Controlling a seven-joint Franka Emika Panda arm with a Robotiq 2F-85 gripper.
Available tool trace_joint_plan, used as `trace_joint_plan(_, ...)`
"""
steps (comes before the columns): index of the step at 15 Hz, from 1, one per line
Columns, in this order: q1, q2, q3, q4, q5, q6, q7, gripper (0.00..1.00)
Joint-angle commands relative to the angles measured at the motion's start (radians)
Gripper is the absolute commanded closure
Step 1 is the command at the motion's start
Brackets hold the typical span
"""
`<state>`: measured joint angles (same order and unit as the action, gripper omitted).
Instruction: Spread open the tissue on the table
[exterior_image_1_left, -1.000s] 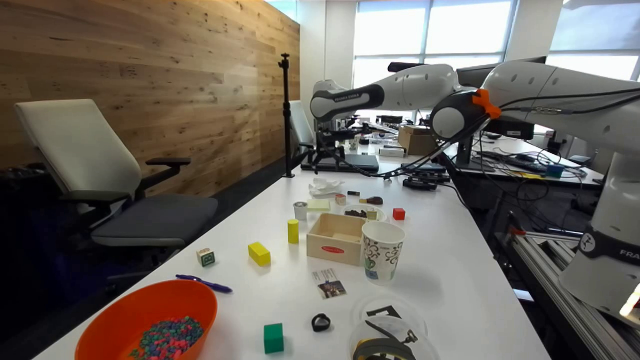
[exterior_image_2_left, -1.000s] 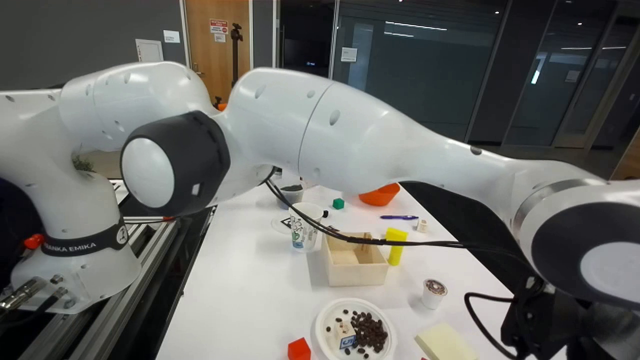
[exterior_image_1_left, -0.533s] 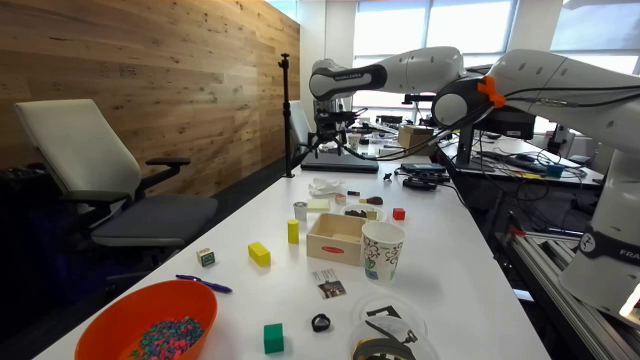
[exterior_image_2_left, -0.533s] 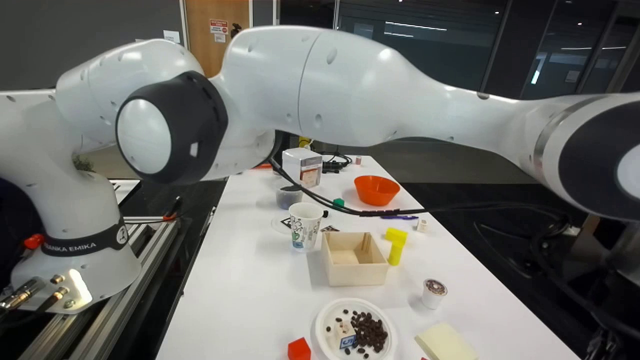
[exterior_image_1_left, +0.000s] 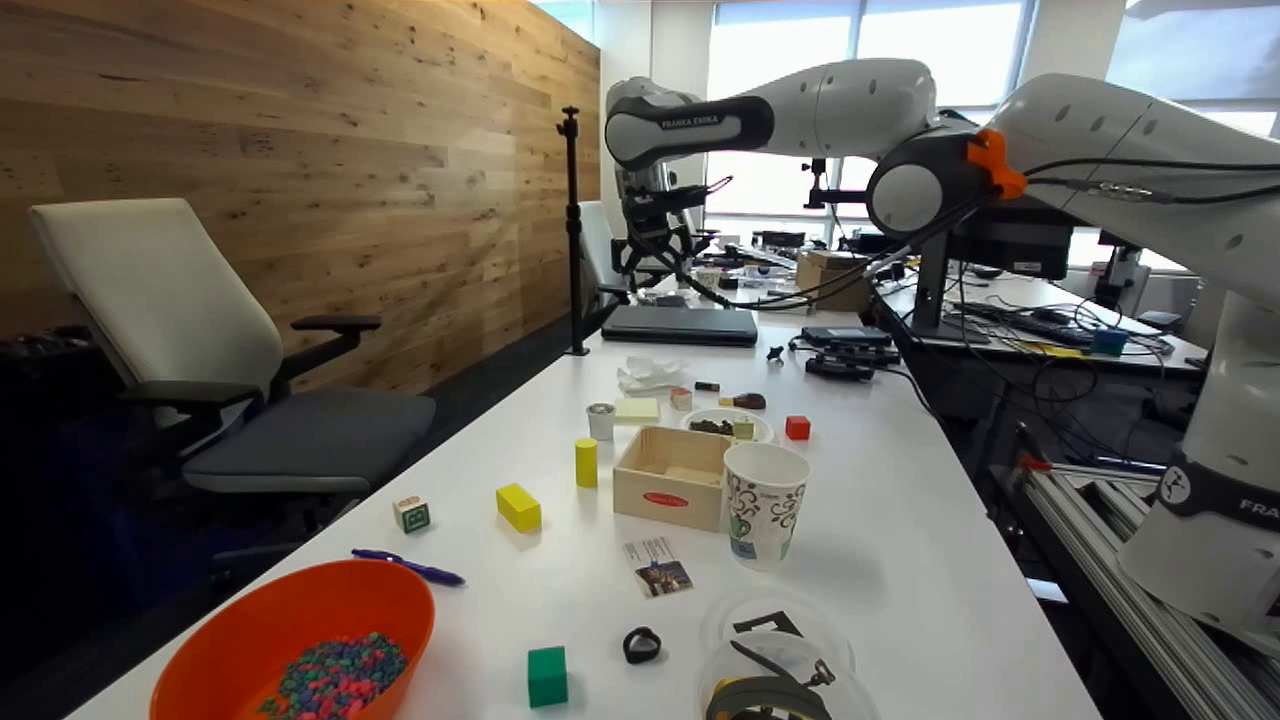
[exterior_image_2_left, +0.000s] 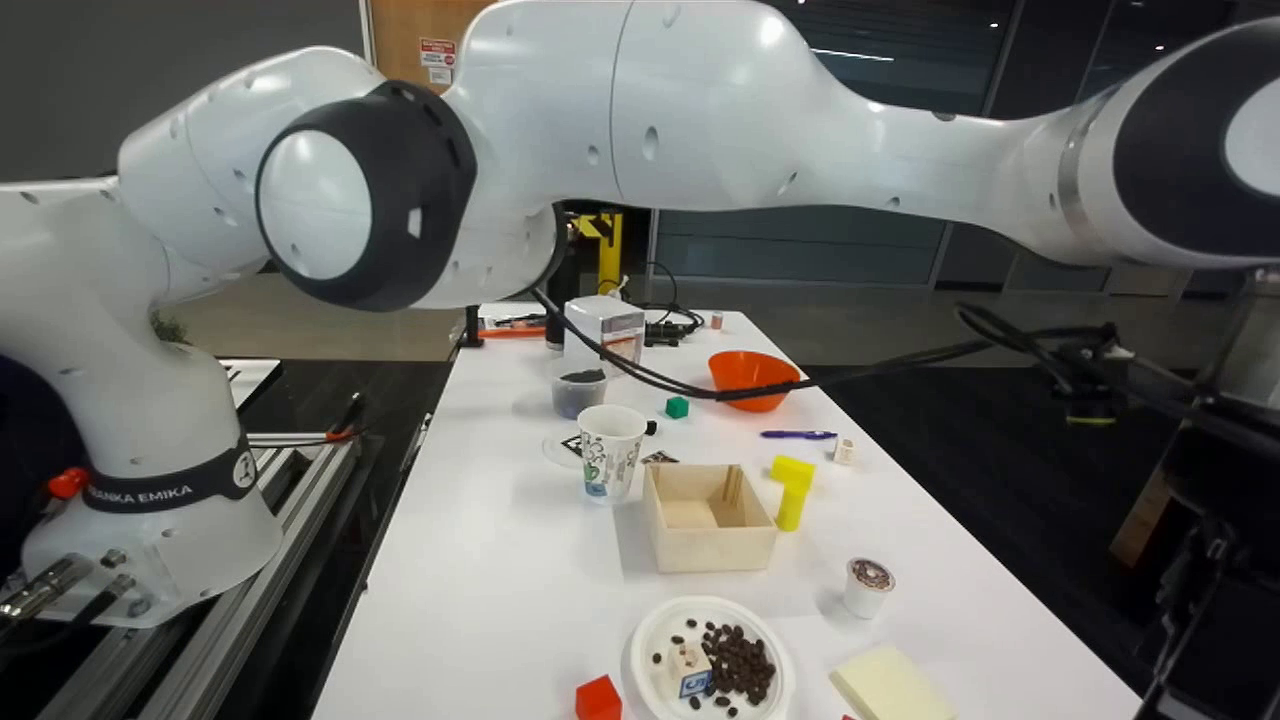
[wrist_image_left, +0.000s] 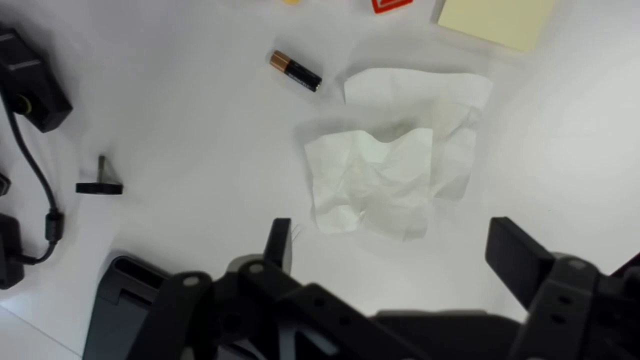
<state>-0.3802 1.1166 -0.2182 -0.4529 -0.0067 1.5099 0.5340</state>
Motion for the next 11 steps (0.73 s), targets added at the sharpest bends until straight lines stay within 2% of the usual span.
trace_joint_plan(1,0.026,-0.048,-0.007,-0.020,-0.049,-0.085,-0.082,0.00)
trace_joint_plan(2,0.024,-0.049,0.002,-0.012,-0.042,-0.080,-0.096,0.00)
trace_joint_plan(3,0.018,-0.029,0.007,-0.009,-0.026,-0.052,-0.050,0.00)
trace_joint_plan(11,0.020,-0.032,0.008,0.001,-0.026,-0.064,-0.072,0.00)
